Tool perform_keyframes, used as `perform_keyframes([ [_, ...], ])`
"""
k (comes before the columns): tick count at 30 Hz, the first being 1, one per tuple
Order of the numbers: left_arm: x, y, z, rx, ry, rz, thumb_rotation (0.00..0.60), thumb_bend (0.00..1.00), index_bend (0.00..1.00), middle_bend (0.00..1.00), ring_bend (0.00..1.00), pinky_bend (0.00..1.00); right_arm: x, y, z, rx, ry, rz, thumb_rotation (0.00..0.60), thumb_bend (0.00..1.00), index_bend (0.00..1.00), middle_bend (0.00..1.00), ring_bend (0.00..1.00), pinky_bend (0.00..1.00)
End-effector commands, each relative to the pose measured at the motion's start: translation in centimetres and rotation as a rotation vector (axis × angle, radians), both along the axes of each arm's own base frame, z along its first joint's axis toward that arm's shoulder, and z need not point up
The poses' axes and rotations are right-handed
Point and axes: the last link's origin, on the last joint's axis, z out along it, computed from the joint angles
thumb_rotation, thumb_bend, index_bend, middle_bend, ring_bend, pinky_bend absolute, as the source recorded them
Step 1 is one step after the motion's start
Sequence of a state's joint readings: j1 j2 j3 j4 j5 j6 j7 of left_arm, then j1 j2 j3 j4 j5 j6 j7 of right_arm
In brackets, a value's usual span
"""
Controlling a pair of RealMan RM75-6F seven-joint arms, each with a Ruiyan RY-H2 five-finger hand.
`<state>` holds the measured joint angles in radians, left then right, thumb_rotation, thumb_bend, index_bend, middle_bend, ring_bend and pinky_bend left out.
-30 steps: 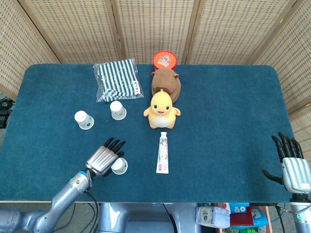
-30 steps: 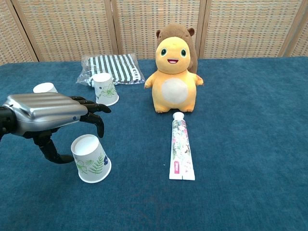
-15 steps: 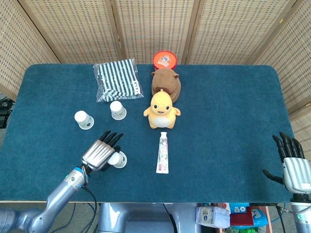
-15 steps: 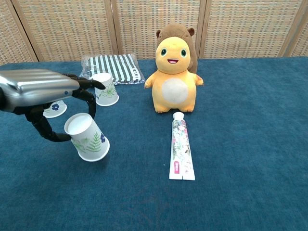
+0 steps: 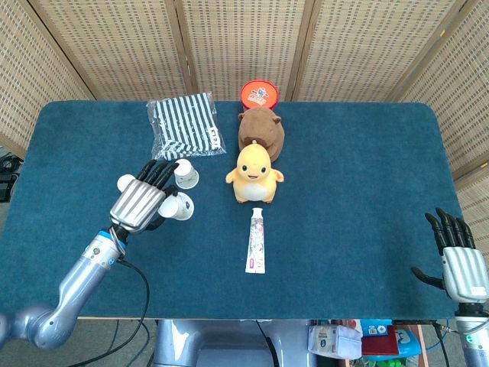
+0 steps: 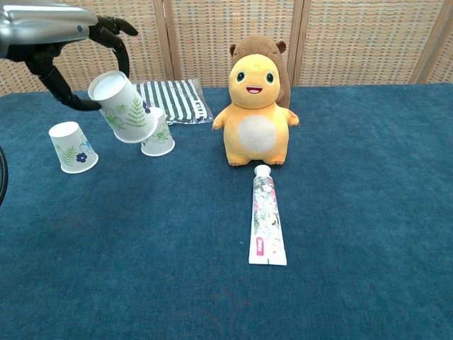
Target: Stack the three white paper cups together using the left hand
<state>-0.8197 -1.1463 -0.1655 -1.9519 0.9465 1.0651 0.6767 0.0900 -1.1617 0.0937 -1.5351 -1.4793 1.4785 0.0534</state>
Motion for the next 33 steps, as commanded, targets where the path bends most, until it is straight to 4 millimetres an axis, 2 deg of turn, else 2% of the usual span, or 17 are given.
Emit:
perform_keyframes([
  [1,0.8,1.8,0.4,0.022,-0.007,0.005,0.600,0.31,0.43,0.00,0.00,0.00,0.0,0.0,0.0,0.002,-0.001,0.001,0.600,0.08,0.00,0.00,0.00,0.00],
  [6,1.3,3.5,0.1,0.029,-0.001,0.025,0.600,0.31,0.43,0.00,0.00,0.00,-0.2,-0.1,-0.1,0.006,-0.005,-0.003,0.600,0.08,0.00,0.00,0.00,0.00],
  [10,1.7,6.3,-1.1,0.036,0.003,0.070,0.600,0.31,0.43,0.00,0.00,0.00,-0.8,-0.4,-0.1,0.012,-0.022,-0.024,0.600,0.08,0.00,0.00,0.00,0.00],
  [13,1.9,7.4,-1.6,0.044,0.019,0.087,0.600,0.31,0.43,0.00,0.00,0.00,-1.0,-0.4,0.2,0.008,-0.030,-0.029,0.600,0.08,0.00,0.00,0.00,0.00],
  [24,3.0,9.5,-2.6,0.056,0.061,0.117,0.600,0.31,0.43,0.00,0.00,0.00,-1.7,-0.7,0.3,0.010,-0.041,-0.045,0.600,0.08,0.00,0.00,0.00,0.00],
  [33,3.0,10.7,-3.8,0.067,0.109,0.158,0.600,0.31,0.43,0.00,0.00,0.00,-2.1,-0.8,0.6,0.000,-0.047,-0.057,0.600,0.08,0.00,0.00,0.00,0.00],
])
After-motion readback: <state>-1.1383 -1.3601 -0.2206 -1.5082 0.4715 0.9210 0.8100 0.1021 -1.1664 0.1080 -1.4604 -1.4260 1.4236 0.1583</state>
